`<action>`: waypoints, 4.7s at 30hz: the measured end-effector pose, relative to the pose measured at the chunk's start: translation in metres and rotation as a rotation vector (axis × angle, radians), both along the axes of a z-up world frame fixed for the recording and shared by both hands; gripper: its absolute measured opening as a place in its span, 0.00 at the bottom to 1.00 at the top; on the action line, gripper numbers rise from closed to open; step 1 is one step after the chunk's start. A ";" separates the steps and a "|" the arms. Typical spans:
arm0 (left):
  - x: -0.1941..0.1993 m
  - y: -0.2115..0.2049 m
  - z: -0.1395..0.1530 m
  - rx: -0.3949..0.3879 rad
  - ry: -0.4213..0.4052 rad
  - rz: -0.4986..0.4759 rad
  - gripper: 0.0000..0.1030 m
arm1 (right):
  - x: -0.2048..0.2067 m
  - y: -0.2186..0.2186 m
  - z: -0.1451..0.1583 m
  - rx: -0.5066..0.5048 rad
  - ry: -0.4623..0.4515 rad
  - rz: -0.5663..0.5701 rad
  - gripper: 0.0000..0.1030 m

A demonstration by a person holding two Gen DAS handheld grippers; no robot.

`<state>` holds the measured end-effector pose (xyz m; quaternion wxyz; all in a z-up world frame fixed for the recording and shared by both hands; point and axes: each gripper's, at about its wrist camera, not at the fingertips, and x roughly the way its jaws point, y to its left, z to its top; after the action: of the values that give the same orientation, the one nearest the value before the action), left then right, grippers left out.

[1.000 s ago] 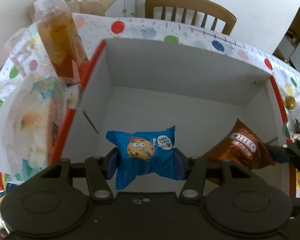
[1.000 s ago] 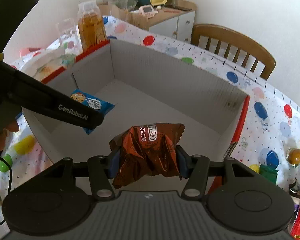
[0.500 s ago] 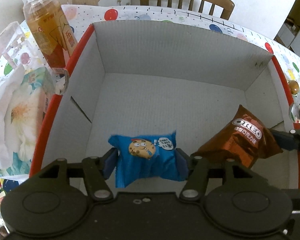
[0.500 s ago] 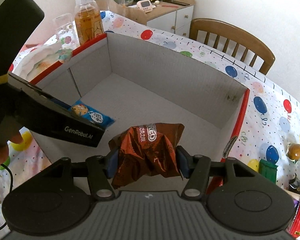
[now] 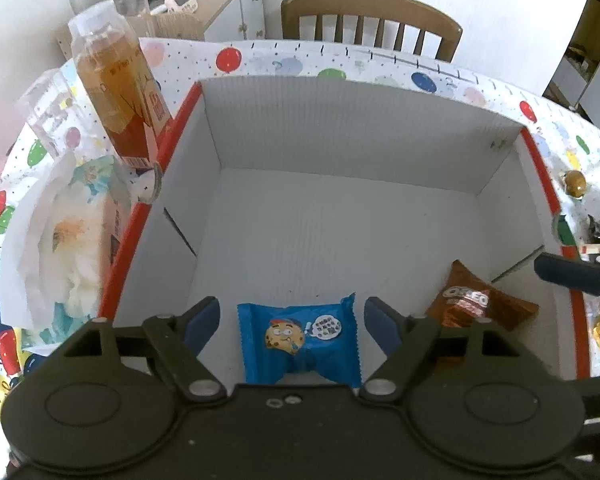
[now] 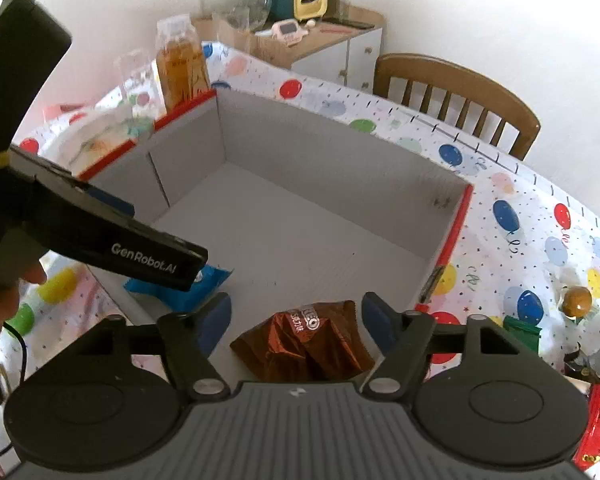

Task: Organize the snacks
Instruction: 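Withdraw both tools from the box back toward the remaining snacks, then grasp the yellow M&M's packet with the left tool while the right tool grasps the red chip bag, then carry both bags over the box and open both tools to release them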

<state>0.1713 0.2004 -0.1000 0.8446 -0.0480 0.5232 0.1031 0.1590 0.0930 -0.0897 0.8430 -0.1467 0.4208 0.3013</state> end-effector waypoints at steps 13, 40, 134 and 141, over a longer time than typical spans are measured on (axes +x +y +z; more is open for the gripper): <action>-0.019 -0.023 0.037 0.002 -0.107 -0.034 0.82 | -0.010 -0.040 0.043 0.121 -0.038 -0.044 0.74; -0.042 -0.149 0.086 -0.009 -0.353 -0.262 0.99 | -0.060 -0.197 0.089 0.274 -0.213 -0.222 0.94; -0.017 -0.291 -0.027 -0.238 -0.107 -0.420 0.33 | -0.004 -0.322 0.013 0.082 -0.056 -0.347 0.59; -0.025 -0.267 -0.003 -0.237 -0.138 -0.385 0.33 | -0.023 -0.303 0.037 0.107 -0.074 -0.326 0.59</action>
<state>0.1461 -0.0671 -0.1026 0.8710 -0.0531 0.4721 -0.1255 0.1356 -0.2097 -0.0526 0.9022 -0.0424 0.3911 0.1769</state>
